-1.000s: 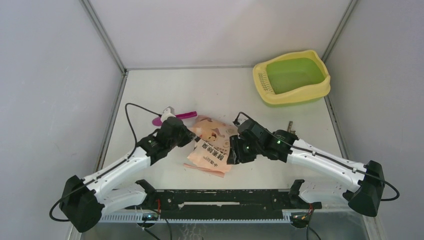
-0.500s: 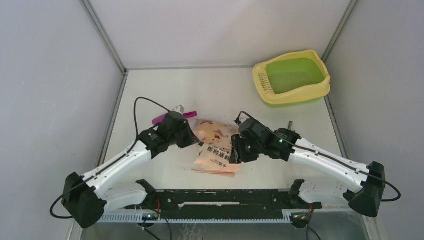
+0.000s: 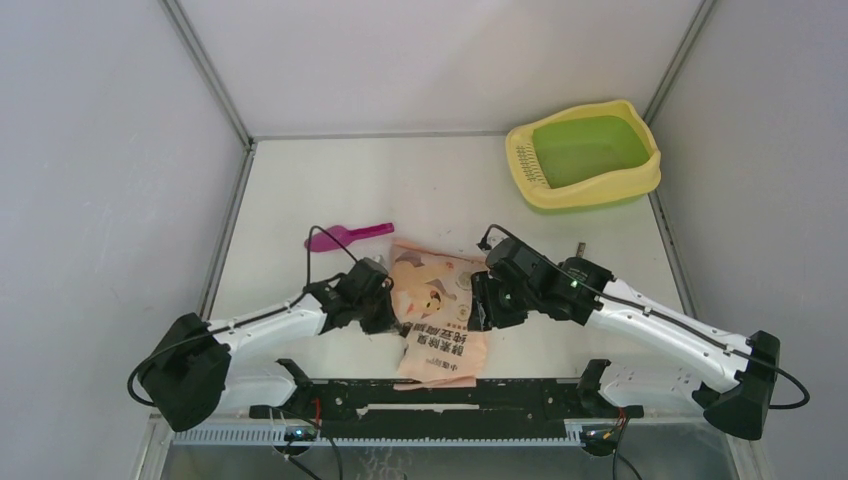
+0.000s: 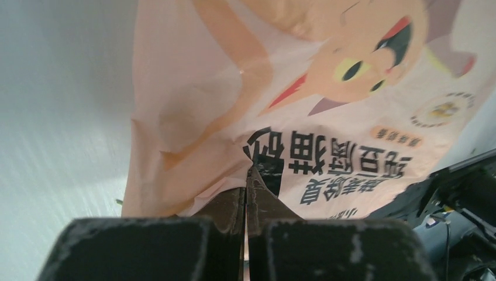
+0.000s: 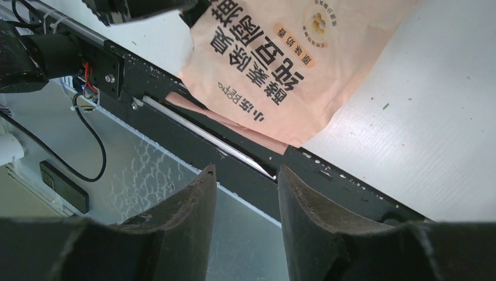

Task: Fill the litter box with clean litter
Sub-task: Open the cat litter bag at the center of the board.

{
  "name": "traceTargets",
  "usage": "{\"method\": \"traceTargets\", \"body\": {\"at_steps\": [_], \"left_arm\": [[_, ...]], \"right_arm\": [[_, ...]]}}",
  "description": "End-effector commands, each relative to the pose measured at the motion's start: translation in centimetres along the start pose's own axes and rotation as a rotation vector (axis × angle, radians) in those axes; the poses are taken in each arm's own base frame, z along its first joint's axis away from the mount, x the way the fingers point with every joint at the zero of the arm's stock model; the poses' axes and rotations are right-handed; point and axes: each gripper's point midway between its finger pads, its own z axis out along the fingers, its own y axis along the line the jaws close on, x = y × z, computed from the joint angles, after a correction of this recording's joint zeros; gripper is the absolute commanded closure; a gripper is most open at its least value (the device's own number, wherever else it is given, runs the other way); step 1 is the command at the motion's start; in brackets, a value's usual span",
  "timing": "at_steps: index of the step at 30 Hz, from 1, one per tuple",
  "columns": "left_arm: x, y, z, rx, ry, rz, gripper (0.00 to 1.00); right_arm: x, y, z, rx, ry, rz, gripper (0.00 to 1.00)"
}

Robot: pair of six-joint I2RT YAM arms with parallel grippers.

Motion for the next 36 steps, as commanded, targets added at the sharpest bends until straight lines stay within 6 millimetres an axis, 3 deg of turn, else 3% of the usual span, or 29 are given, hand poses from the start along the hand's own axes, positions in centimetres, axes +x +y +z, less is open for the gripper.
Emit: {"method": "traceTargets", "body": {"at_steps": [1,4,7,10,12,16,19,27,36], "left_arm": [[3.3,0.0,1.5,0.064,0.067,-0.041,1.00],[3.4,-0.1,2.1,0.075,0.078,-0.049,1.00],[1.5,-2.5,1.0,0.118,0.034,-0.028,1.00],[-2.0,-5.6,-2.0,0.169,-0.078,-0.011,1.00],[-4.3,-6.7,-4.2,0.176,-0.178,-0.009,1.00],[-7.7,-6.8,-8.0,0.146,-0.356,-0.027,1.00],[-9.1,-6.6,-9.7,0.148,-0.445,-0.051,1.00],[-9.9,-6.4,-10.6,0.174,-0.515,-0.094,1.00],[-9.4,-7.8,-11.7,0.276,-0.511,-0.128,1.00]], "right_arm": [[-1.0,1.3,-1.0,-0.049,-0.037,-0.016,0.49],[-1.0,1.5,-0.5,-0.055,-0.027,-0.019,0.49],[-1.1,1.7,-0.4,-0.059,-0.026,-0.019,0.49],[-1.3,1.3,-0.9,-0.046,-0.054,-0.010,0.49],[-1.4,0.8,-1.2,-0.027,-0.071,-0.003,0.49],[-1.6,0.0,-1.8,0.002,-0.099,0.009,0.49],[-2.0,-0.6,-2.2,0.027,-0.140,0.020,0.49],[-3.3,-1.4,-3.6,0.053,-0.246,0.043,0.44],[-5.2,2.1,-5.0,0.063,-0.313,-0.089,0.46]]}}
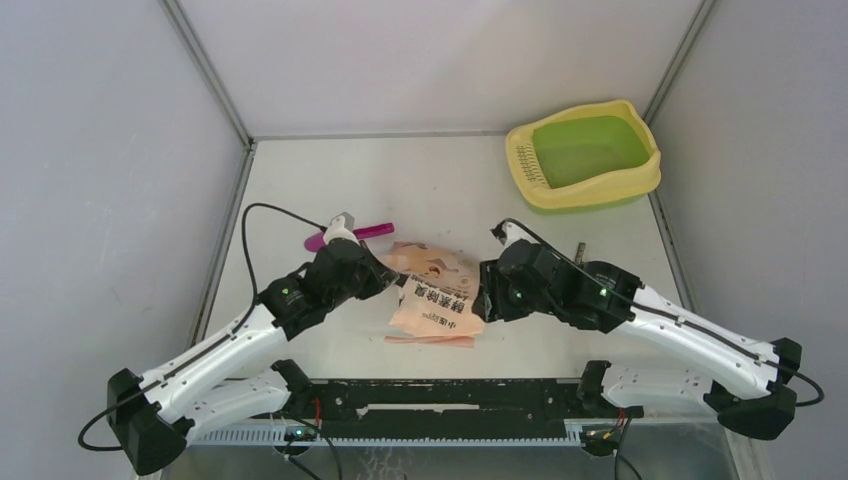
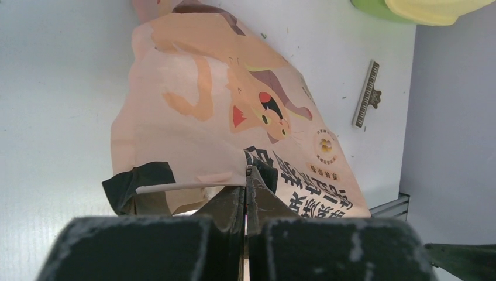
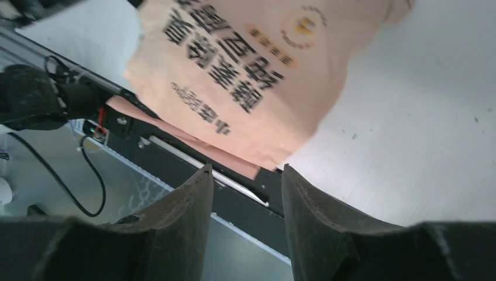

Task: Fill the litter box with clean litter
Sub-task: Open the cat litter bag at the center of the board.

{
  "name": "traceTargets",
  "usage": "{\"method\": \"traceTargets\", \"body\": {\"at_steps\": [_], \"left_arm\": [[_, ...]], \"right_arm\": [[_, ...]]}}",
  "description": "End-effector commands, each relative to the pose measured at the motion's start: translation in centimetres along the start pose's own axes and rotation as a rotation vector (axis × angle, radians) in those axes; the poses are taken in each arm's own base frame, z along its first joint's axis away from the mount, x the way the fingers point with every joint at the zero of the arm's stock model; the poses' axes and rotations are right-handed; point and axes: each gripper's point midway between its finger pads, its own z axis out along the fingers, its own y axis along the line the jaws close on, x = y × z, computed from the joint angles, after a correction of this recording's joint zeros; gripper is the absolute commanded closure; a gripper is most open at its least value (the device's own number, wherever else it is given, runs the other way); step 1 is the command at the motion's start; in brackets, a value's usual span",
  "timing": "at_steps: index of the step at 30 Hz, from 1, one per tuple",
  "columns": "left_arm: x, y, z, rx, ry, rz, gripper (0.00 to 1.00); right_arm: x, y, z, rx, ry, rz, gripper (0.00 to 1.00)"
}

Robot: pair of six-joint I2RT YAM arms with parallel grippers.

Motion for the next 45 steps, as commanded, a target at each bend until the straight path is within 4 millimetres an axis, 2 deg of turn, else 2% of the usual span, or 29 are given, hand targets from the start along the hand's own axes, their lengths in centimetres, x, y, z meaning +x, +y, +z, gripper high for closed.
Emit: {"method": "traceTargets", "body": {"at_steps": [1,5,10,13,17,24,26,31,33,35,41,45], "left_arm": [[-1.6,-2.4,-1.3,0.107,-0.072,-0.053,1.00],[-2.4,-2.7,-2.1,0.149,-0.122,-0.073,1.00],[-2.6,-3.0,-2.4,0.194,-0.151,-0.096,1.00],[-2.6,-3.5,-2.5,0.234,-0.164,-0.112,1.00],[-2.5,-4.5,-2.7,0.272,-0.150,-0.118,1.00],[-2.6,-6.6,-4.2,0.343,-0.140,-0.120,1.00],[-2.4,-6.9,-4.5,0.361,-0.132,-0.128,1.00],[-1.7,-8.1,-5.2,0.407,-0.083,-0.134,1.00],[-1.6,-8.3,-5.6,0.413,-0.073,-0.138,1.00],[-1.4,-8.3,-5.9,0.413,-0.066,-0.139,1.00],[-1.6,-8.2,-6.9,0.417,-0.061,-0.169,1.00],[-2.2,-8.4,-7.7,0.429,-0.075,-0.190,1.00]], "right_arm": [[-3.1,2.6,-0.8,0.004,-0.101,-0.068,0.46],[-3.5,3.8,-0.2,0.027,-0.113,-0.096,0.45],[-3.5,2.7,0.1,0.105,-0.133,-0.119,0.42],[-3.9,3.2,-0.3,0.088,-0.156,-0.139,0.41],[-5.4,5.3,-1.4,0.042,-0.203,-0.190,0.40],[-6.8,9.2,0.0,0.058,-0.193,-0.283,0.43],[-6.9,10.7,0.3,0.042,-0.183,-0.259,0.47],[-6.3,15.5,1.3,-0.150,-0.146,-0.122,0.66],[-6.0,15.9,2.0,-0.153,-0.142,-0.082,0.77],[-5.8,16.0,2.6,-0.142,-0.153,-0.067,0.81],[-5.1,16.9,3.1,-0.140,-0.233,-0.100,0.88],[-4.1,16.7,4.2,-0.103,-0.258,-0.149,0.92]]}}
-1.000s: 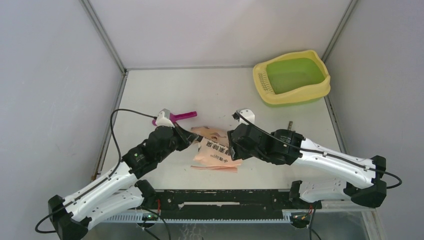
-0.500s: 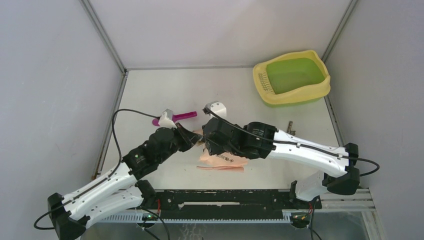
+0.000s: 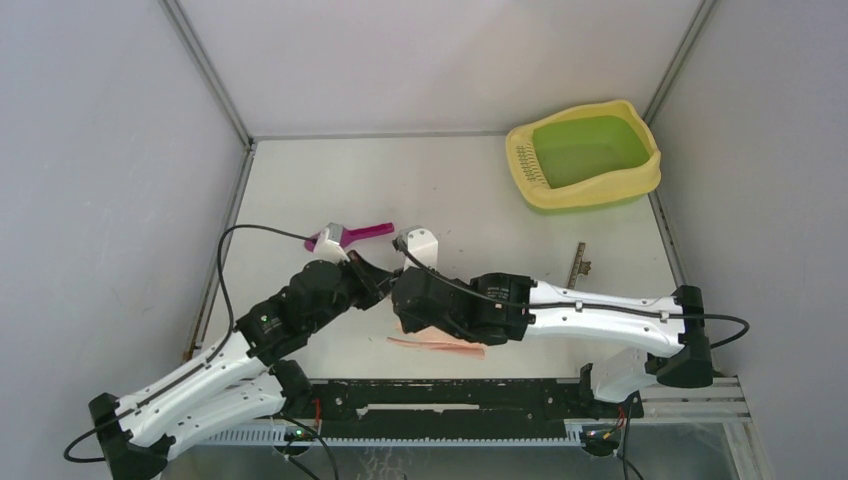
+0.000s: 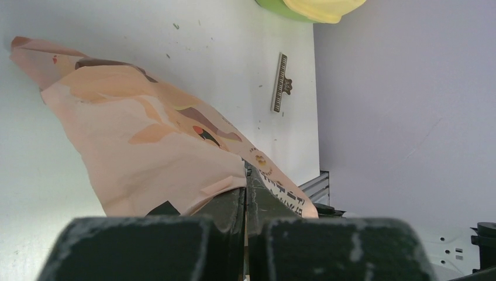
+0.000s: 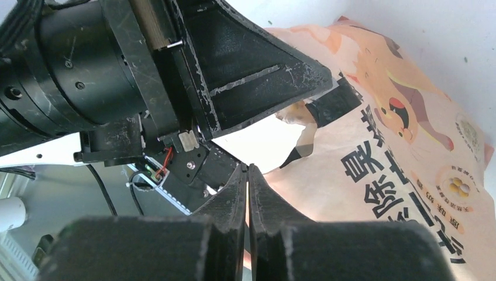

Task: Fill the litter box with clean litter
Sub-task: Open the cat litter bag at the center of the board.

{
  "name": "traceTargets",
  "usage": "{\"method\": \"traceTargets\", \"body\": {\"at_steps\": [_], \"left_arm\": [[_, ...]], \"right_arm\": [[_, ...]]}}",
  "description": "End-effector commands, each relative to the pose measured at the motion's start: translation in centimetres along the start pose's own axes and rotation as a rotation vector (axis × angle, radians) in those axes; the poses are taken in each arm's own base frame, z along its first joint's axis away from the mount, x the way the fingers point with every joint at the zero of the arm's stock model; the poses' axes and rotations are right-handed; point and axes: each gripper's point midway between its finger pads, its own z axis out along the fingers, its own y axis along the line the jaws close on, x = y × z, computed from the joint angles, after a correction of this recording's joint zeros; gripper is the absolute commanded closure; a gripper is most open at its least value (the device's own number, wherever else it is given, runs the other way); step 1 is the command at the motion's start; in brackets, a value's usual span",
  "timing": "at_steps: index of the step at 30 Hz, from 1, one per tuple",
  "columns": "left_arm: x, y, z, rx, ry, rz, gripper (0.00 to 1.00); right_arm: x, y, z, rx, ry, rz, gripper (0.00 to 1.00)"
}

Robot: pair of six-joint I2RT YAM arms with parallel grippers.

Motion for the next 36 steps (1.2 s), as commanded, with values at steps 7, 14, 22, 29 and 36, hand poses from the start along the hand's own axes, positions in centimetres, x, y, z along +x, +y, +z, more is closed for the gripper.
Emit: {"method": "traceTargets", "body": {"at_steps": [7,14,22,29,36], "left_arm": [[-2.7,-5.9,-2.9,0.173,-0.055,-0.086,1.00],[-4.0,-7.0,-4.1,0.213,-0.102,-0.115,1.00],[-5.4,-9.7,-4.9,0.286,-0.126,-0.139,1.00],[-7.1,-11.5,-5.6,0.331,-0.182,-0.161,1.00],[-9.0,-12.4,-6.2,0.354,-0.262,-0.202,1.00]], "right_arm": [[-0.9,0.1,1.6,0.083,-0.146,-0.047,0.95],[-3.3,-1.8,-2.4,0.106,-0.189,0.001,0.74],[-4.5,-5.7,-6.7,0.144,-0.158,-0.041,0.54],[-2.8,-8.2,-10.0,0.090,-0.107,0.125,0.45],[0.9,-9.2,-10.8,-0.077,-0.017,0.411,0.30]]}}
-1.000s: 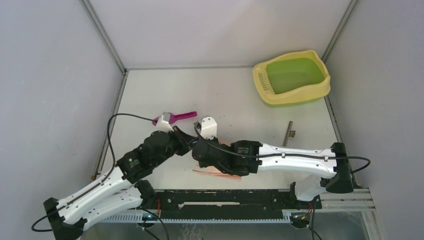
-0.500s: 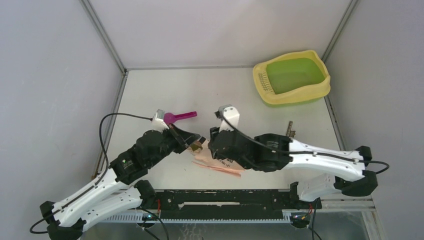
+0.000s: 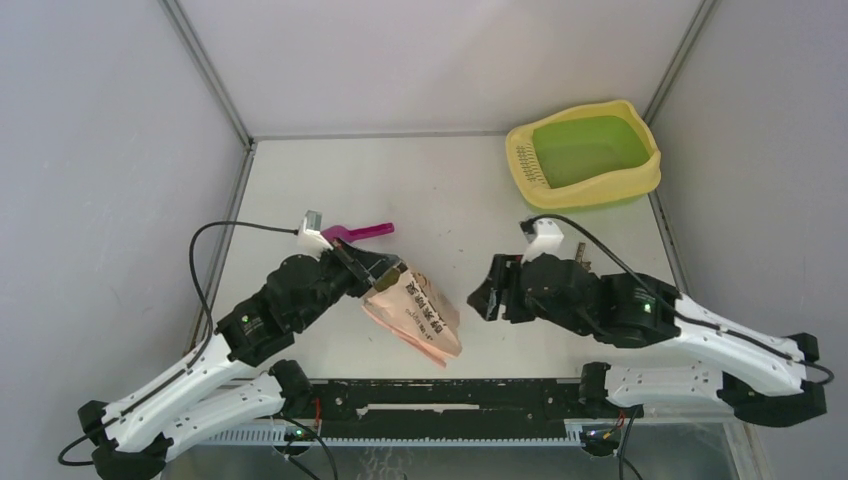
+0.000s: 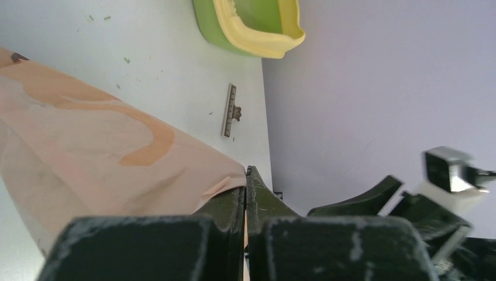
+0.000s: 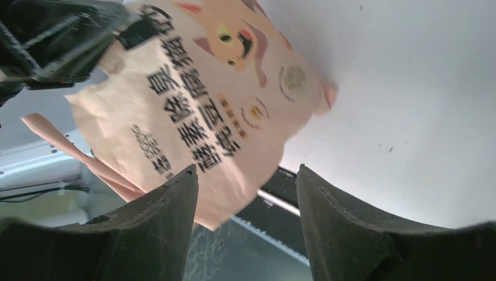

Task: Fill the litter box with clean litter
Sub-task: Open the cat litter bag at the center of the board.

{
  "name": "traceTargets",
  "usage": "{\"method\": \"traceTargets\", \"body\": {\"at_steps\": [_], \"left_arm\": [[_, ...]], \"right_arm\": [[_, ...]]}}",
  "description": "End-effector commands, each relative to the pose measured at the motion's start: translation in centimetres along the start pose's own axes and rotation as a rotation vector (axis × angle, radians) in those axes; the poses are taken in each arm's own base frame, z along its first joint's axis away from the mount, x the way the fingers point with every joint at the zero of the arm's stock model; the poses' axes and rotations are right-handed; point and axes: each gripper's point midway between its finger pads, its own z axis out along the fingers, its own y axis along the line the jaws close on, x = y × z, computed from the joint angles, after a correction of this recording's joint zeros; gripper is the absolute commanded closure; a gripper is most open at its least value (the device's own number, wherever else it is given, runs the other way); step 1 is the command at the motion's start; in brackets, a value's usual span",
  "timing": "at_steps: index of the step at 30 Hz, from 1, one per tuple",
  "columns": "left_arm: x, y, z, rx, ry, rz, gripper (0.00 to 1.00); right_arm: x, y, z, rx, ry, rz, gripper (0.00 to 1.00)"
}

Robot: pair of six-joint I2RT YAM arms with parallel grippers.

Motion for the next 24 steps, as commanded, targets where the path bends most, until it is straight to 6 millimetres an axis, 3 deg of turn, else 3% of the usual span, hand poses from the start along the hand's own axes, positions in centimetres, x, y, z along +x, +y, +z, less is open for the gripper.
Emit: {"method": "traceTargets", "body": {"at_steps": [1,6,9,20,24], "left_arm": [[-5.5,-8.5,-2.4,0.248,-0.177,-0.119,1.00],[-7.0,-8.8,-1.9,0.237,-0.255,-0.128,1.00],[-7.2,-8.8,-1.2,0.228,-0.275,-0.130,1.00],[-6.1,-10.0,0.3,0.235,-0.216,-0.101,1.00],[-5.7,-9.9,0.6,0.234,-0.202,-0.098,1.00]], "right_arm": [[1.7,0.4,-0.8,-0.121,0.080,0.221,0.30],[3.2,-0.4,0.0,-0.139,0.148,0.410,0.28],[3.6,0.6,0.5,-0.183,0.202,0.505,0.26],[4.0,3.4,2.5,-0.342,0.309,0.688,0.26],[4.3,3.4,2.9,-0.331,0.323,0.705,0.26]]}}
